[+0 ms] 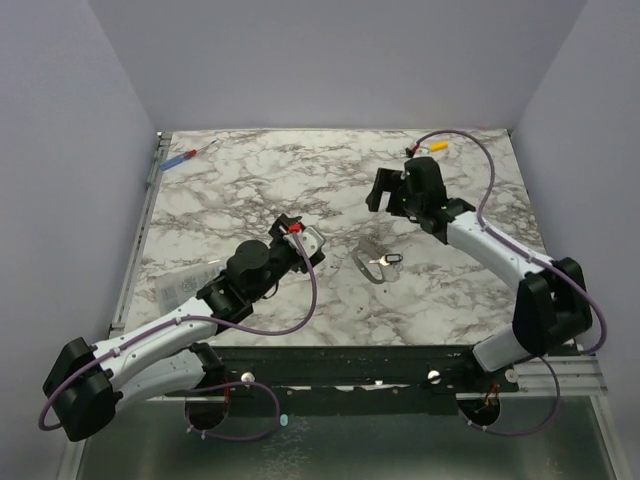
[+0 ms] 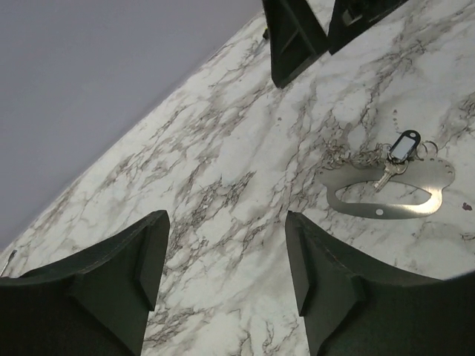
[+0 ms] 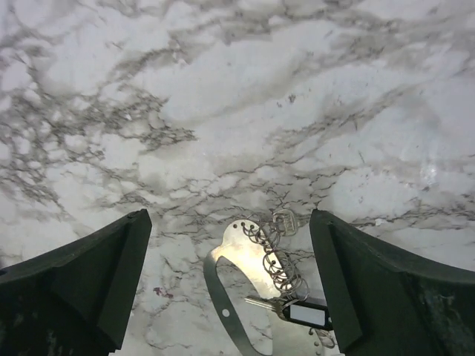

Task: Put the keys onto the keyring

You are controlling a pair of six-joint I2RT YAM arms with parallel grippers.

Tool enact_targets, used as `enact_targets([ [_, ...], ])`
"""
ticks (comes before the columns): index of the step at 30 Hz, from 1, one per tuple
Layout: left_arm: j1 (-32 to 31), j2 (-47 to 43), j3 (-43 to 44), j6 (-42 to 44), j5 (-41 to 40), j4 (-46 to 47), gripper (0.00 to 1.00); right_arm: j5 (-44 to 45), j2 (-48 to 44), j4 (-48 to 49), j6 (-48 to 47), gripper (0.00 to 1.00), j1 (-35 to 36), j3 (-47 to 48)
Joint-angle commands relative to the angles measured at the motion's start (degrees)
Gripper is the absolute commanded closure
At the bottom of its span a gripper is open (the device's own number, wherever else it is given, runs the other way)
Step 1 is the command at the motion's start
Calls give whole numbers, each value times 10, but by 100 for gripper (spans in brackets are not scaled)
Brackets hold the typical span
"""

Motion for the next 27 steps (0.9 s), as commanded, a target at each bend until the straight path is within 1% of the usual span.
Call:
enact_targets([
  [1,-2,-22,-3,5,-64,30,21,51,-90,8,-40,0,1,17],
  [4,-1,-33,-12,7,-107,50,1,72,-159,33,-45,0,1,-4],
  [11,2,-76,-36,16,-215,117,1,90,-360,173,-53,0,1,-132],
  [14,3,-100,-52,20,-277,167,1,91,-439,189,-64,0,0,-187],
  [18,8,-129,-70,21,-356,229,1,117,-526,202,-80,0,1,-256],
  [21,13,-143,-80,21,-360,252,1,136,-547,194,-75,0,1,-269],
  [27,17,-147,-87,26,-331,252,1,141,-515,134,-55,0,0,-240],
])
